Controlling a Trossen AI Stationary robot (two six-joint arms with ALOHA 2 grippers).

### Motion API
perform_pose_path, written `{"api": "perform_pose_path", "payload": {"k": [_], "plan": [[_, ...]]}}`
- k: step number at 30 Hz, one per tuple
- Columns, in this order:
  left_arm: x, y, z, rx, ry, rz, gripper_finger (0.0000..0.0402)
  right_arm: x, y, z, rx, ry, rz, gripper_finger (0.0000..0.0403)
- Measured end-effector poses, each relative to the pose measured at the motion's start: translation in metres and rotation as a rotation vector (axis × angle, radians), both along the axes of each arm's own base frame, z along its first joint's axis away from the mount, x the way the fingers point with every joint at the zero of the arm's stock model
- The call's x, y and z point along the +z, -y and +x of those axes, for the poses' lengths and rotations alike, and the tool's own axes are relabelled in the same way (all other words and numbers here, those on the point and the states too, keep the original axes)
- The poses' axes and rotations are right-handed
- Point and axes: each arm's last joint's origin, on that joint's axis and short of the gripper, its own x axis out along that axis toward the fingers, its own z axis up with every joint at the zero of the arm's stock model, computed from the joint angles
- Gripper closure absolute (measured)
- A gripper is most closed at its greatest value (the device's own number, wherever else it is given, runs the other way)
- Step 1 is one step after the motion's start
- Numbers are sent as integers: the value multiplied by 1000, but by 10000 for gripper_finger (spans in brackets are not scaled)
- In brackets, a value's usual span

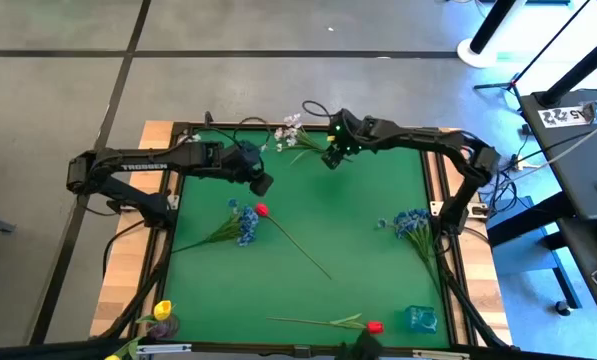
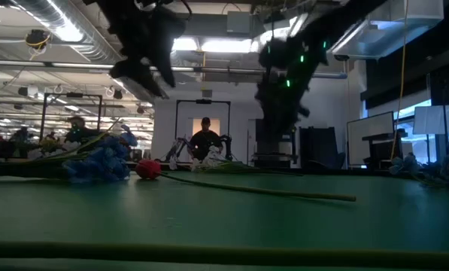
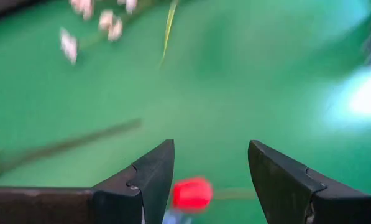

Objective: Sort flowers into vase by color
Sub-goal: Put the right white flowers into the purple vase

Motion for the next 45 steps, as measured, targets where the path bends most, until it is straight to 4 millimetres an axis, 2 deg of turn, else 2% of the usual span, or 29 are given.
{"api": "perform_pose_path", "payload": {"k": [3,6,10,14,22,28,35,39,42,45], "plan": [[8,-11,7,8,103,81,202,-27,18,-8,41,-103,3,192],[15,-25,9,18,143,201,202,-42,30,-12,63,-132,37,215],[18,-41,5,68,151,250,202,-62,33,-10,107,-114,156,249],[17,-49,0,63,121,251,202,-68,27,-2,190,-63,211,278],[17,-51,-1,81,127,258,202,-73,23,4,208,-155,91,316],[23,-49,-2,80,155,268,202,-82,16,3,211,-249,117,388],[33,-40,-9,117,181,312,202,-62,-6,17,277,-306,116,390],[42,-26,-9,125,219,352,202,-29,-24,34,336,-278,93,395],[45,-12,-4,98,246,370,202,-18,-40,40,335,-283,197,387],[48,5,2,70,300,370,202,-13,-53,44,196,-222,355,385]]}}
